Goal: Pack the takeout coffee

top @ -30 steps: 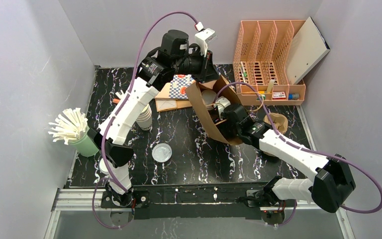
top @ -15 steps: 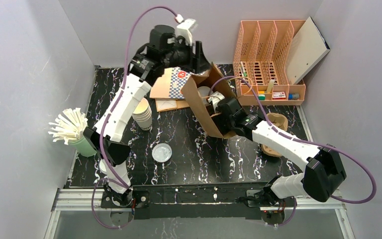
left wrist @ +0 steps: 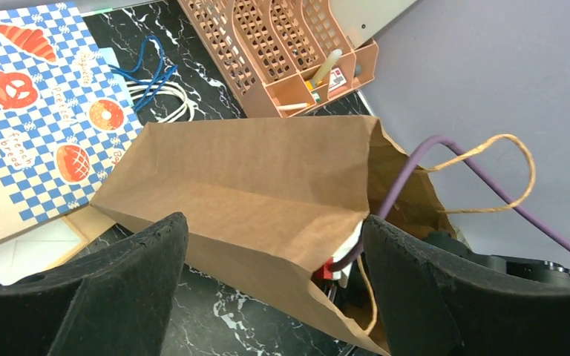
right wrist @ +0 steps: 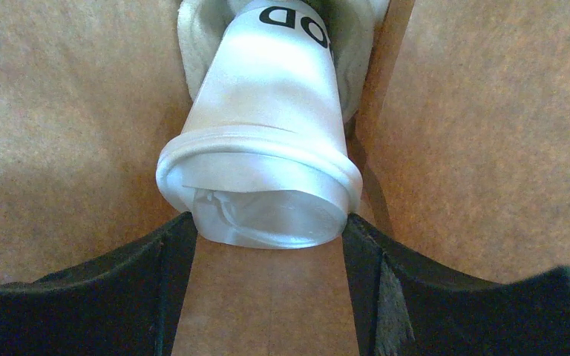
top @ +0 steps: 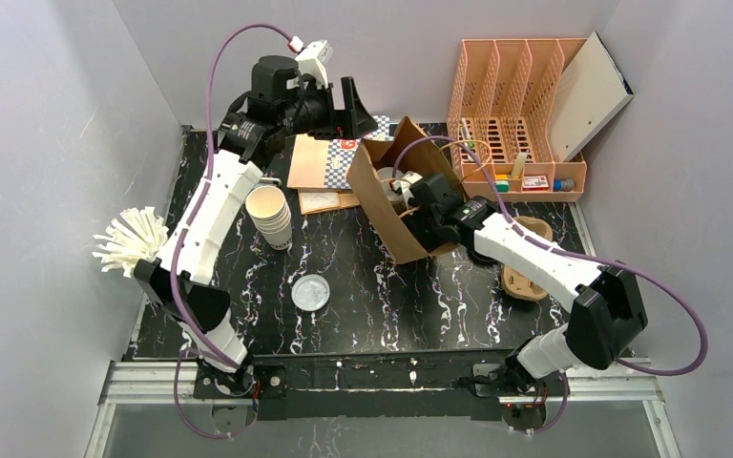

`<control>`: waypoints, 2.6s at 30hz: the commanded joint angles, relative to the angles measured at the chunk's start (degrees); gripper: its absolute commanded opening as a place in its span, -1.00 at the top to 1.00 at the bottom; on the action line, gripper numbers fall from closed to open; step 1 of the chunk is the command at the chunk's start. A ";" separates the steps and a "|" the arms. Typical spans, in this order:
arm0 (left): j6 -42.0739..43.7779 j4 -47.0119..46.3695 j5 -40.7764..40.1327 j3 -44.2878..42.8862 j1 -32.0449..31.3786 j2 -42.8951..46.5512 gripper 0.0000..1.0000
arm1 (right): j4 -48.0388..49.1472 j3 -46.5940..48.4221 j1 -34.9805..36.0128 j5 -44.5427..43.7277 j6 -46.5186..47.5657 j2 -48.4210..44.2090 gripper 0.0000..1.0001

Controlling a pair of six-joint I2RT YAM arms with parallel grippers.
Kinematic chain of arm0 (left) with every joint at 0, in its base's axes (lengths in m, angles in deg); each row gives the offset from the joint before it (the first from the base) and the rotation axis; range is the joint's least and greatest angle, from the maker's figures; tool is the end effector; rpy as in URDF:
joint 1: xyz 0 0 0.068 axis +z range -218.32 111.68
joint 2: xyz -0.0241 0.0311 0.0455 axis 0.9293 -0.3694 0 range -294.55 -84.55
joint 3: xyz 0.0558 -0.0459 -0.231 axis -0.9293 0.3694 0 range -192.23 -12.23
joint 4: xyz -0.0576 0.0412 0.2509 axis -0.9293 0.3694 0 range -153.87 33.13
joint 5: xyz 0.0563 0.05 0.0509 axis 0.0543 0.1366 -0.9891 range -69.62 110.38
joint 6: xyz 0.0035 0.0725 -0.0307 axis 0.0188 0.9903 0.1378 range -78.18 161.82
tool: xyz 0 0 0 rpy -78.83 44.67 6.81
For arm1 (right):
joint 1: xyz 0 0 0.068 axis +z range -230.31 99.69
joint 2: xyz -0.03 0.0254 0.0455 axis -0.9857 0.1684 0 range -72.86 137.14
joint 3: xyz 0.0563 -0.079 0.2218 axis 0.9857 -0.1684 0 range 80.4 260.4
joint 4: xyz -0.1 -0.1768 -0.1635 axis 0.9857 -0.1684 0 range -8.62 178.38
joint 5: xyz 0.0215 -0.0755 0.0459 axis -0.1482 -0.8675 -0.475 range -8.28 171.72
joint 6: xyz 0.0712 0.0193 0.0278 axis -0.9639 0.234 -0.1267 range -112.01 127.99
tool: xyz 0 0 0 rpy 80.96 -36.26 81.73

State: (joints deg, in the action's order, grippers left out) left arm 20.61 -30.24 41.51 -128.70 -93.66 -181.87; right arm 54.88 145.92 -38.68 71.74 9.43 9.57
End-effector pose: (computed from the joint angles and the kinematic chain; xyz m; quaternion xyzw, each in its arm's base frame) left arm 0.3450 -0.1904 0.4462 0.1402 0.7726 -0.3710 0.4957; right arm 0.2546 0.2105 0.2216 -0.3166 0.8828 0.0390 0.3449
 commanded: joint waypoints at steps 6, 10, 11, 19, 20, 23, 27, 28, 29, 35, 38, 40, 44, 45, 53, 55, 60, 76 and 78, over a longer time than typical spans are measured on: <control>-4.61 -4.96 -0.28 4.91 0.12 4.38 -0.70 | -14.38 9.28 -0.14 3.88 -2.11 3.00 0.01; -5.32 -5.79 1.74 6.60 0.12 3.90 -0.69 | -18.43 11.51 -0.07 5.21 -3.25 3.19 0.02; -5.22 -5.87 1.87 7.05 0.12 3.97 -0.68 | -19.36 12.00 -0.12 5.56 -3.27 3.23 0.01; -4.22 -6.44 2.81 10.56 0.12 4.20 -0.68 | -28.86 17.27 -0.13 8.99 -4.25 6.73 0.02; -4.13 -6.45 2.84 10.95 0.12 4.21 -0.68 | -29.57 17.74 -0.10 9.23 -4.50 7.21 0.02; -3.17 -6.47 3.13 12.13 0.12 4.53 -0.68 | -30.35 18.29 -0.10 9.36 -5.10 8.31 0.02; -2.35 -6.76 3.53 12.91 0.12 4.44 -0.68 | -30.71 18.18 -0.08 8.87 -5.37 9.24 0.01; -2.30 -6.86 3.63 13.12 0.12 4.32 -0.68 | -30.67 18.10 -0.13 8.72 -5.32 9.50 0.02; -2.19 -6.90 3.80 13.17 0.12 4.28 -0.68 | -30.43 18.01 -0.14 8.73 -5.22 9.71 0.02; -0.79 -7.03 3.88 14.65 0.12 4.12 -0.68 | -29.74 18.24 -0.07 9.11 -5.60 12.20 0.01; -0.44 -7.02 3.71 15.01 0.12 3.58 -0.67 | -28.93 18.11 -0.10 8.55 -5.39 13.18 0.01; 0.14 -7.07 3.46 15.04 0.12 3.39 -0.66 | -28.37 18.19 -0.10 8.79 -5.36 13.76 0.02; 1.40 -7.06 3.97 15.25 0.12 2.72 -0.54 | -27.96 18.05 -0.23 9.57 -5.30 15.14 0.01; 1.55 -7.04 4.23 15.20 0.12 2.55 -0.51 | -27.82 18.18 -0.31 9.54 -5.28 15.31 0.01; 2.37 -7.22 4.33 16.05 0.03 1.33 -0.42 | -26.47 18.08 -1.43 9.62 -5.05 17.33 0.02; 2.53 -7.18 4.07 16.42 0.03 1.32 -0.38 | -25.60 18.03 -1.47 9.63 -5.05 17.89 0.02; 2.74 -7.19 4.38 17.34 -0.21 1.29 -0.24 | -23.98 18.59 -1.56 11.57 -4.69 19.83 0.02; 3.45 -7.10 3.90 18.17 -0.41 2.31 -0.18 | -23.73 19.69 -1.59 11.11 -5.06 19.47 -0.07; 3.52 -7.15 3.52 17.75 -0.41 2.19 -0.19 | -24.59 20.52 -1.57 10.55 -5.11 18.91 -0.31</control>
State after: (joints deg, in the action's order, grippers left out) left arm 22.73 -38.28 45.42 -111.15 -93.69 -180.78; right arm 24.77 166.79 -40.78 80.27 5.21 25.07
